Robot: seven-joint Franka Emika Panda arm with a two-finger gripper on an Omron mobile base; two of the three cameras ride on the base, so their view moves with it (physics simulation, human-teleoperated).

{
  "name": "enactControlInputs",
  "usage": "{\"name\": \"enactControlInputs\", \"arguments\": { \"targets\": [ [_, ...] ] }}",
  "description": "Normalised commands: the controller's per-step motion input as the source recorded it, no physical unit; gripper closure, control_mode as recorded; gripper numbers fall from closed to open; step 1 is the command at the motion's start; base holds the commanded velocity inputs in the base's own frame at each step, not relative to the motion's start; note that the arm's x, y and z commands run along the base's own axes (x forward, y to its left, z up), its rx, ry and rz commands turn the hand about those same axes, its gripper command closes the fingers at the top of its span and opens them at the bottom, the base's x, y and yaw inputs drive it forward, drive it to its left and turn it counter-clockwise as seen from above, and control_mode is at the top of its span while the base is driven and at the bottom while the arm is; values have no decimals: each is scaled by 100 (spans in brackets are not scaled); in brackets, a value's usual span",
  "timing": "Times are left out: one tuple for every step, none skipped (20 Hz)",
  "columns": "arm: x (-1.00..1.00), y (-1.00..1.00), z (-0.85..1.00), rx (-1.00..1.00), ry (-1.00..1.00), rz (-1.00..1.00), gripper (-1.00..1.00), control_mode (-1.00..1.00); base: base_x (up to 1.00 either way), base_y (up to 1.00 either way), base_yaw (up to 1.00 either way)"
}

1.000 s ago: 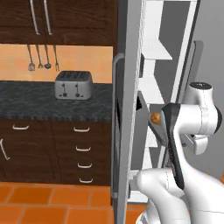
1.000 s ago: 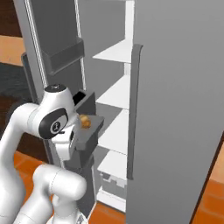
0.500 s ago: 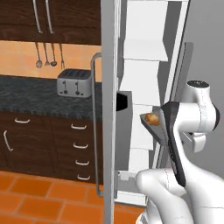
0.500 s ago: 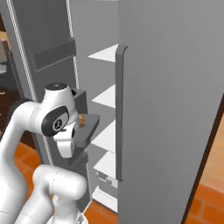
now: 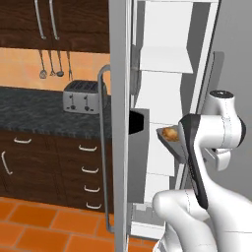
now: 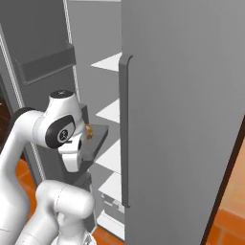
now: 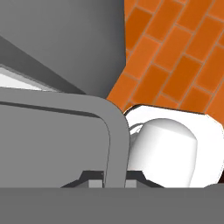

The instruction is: Take the meat container that has the chicken drumstick and place it on the second highest rack of the freezer. Then take the vegetable container that has the lime and cucumber and place it on the highest rack of the freezer.

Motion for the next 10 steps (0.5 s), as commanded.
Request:
{"name": "enactControlInputs", "arguments": {
  "targets": [
    [0,0,0,0,0,0,100,100,39,17,0],
    [0,0,0,0,0,0,100,100,46,13,0],
    [0,0,0,0,0,0,100,100,64,1,0],
    [0,0,0,0,0,0,100,100,49,5,0],
    [0,0,0,0,0,0,100,100,32,1,0],
    [0,0,0,0,0,0,100,100,19,0,0],
    [0,0,0,0,0,0,100,100,13,17,0],
    [0,0,0,0,0,0,100,100,11,26,0],
    [0,0,0,0,0,0,100,100,16,32,-1],
    [0,0,0,0,0,0,100,100,21,34,-2]
  ]
}}
